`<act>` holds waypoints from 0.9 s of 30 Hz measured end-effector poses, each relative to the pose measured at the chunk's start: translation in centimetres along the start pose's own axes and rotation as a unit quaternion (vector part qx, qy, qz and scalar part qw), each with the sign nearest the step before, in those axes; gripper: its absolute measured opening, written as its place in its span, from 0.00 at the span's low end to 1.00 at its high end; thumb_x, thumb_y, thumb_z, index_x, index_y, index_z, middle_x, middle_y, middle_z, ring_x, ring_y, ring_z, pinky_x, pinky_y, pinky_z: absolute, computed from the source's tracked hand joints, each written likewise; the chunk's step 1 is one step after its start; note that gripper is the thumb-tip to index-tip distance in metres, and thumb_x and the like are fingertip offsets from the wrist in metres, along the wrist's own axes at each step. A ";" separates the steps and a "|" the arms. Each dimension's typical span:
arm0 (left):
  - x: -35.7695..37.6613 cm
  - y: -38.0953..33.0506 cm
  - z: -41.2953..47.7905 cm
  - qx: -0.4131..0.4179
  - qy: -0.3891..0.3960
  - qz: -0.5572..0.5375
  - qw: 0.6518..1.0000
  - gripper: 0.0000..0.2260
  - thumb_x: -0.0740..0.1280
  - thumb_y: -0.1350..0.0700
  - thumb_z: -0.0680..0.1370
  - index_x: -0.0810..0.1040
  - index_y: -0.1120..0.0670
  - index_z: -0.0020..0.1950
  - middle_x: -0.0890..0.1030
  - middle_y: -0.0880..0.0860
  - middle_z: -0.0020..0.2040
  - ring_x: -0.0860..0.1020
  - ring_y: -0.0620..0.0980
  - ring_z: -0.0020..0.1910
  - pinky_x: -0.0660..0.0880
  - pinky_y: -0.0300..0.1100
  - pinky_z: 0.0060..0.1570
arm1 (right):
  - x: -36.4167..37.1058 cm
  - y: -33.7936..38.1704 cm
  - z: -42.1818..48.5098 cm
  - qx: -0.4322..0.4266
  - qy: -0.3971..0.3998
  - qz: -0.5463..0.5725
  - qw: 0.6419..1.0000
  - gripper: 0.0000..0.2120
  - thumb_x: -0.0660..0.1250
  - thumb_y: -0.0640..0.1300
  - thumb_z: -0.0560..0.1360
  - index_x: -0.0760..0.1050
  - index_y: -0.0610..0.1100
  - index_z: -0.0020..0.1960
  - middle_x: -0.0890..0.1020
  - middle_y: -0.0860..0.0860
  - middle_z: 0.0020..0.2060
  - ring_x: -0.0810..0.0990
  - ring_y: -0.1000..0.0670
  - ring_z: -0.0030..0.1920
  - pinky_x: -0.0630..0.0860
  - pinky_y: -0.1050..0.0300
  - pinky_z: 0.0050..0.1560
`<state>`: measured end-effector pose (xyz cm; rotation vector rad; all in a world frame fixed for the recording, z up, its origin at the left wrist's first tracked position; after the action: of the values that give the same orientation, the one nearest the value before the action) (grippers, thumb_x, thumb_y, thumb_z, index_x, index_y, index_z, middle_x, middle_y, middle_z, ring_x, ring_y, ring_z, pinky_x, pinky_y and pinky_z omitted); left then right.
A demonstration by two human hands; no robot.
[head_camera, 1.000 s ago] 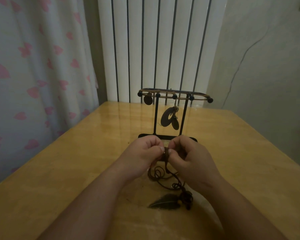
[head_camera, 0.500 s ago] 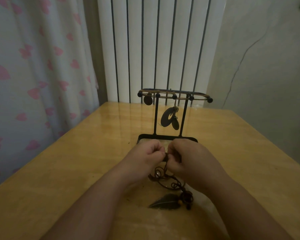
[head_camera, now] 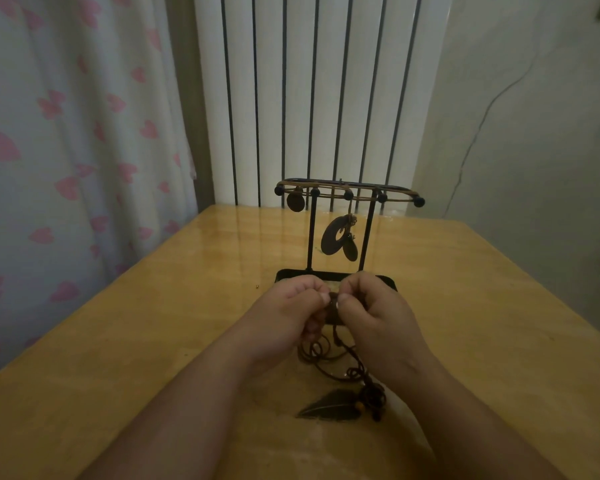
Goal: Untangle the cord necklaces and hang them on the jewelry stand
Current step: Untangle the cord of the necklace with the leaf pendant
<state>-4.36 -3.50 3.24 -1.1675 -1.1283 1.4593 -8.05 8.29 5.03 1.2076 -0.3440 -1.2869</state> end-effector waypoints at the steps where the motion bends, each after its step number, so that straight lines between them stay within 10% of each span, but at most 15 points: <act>1: -0.1 0.0 0.0 0.000 -0.005 -0.008 1.000 0.13 0.61 0.54 0.76 0.78 0.44 0.34 0.73 0.48 0.33 0.70 0.48 0.34 0.68 0.44 0.37 | 0.0 -0.1 0.0 0.006 -0.001 0.010 1.000 0.06 0.61 0.46 0.75 0.74 0.47 0.41 0.79 0.47 0.36 0.78 0.46 0.38 0.79 0.47 0.39; 11: -1.1 -0.6 -0.1 0.047 -0.059 0.066 0.995 0.08 0.65 0.57 0.79 0.83 0.51 0.43 0.80 0.47 0.34 0.76 0.44 0.34 0.73 0.42 0.38 | -0.4 -0.1 0.3 -0.024 0.000 -0.044 0.999 0.06 0.63 0.44 0.77 0.73 0.52 0.42 0.77 0.54 0.33 0.75 0.59 0.33 0.72 0.70 0.32; 27: -0.4 -0.7 0.0 0.058 -0.048 0.157 0.985 0.12 0.65 0.61 0.76 0.75 0.49 0.34 0.72 0.43 0.27 0.69 0.38 0.27 0.67 0.32 0.29 | 0.1 -0.5 0.2 -0.040 0.043 -0.136 0.989 0.04 0.61 0.49 0.75 0.71 0.55 0.42 0.75 0.55 0.34 0.72 0.60 0.33 0.70 0.64 0.30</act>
<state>-4.27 -3.79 4.01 -1.2444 -0.9362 1.8138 -8.44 8.15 4.67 1.2676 -0.0634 -1.4622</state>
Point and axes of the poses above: each hand's wrist, its own z-axis towards the middle knuckle, its own x-axis out of the palm, y = z × x, the point moved 6 cm from there along z, towards the middle knuckle
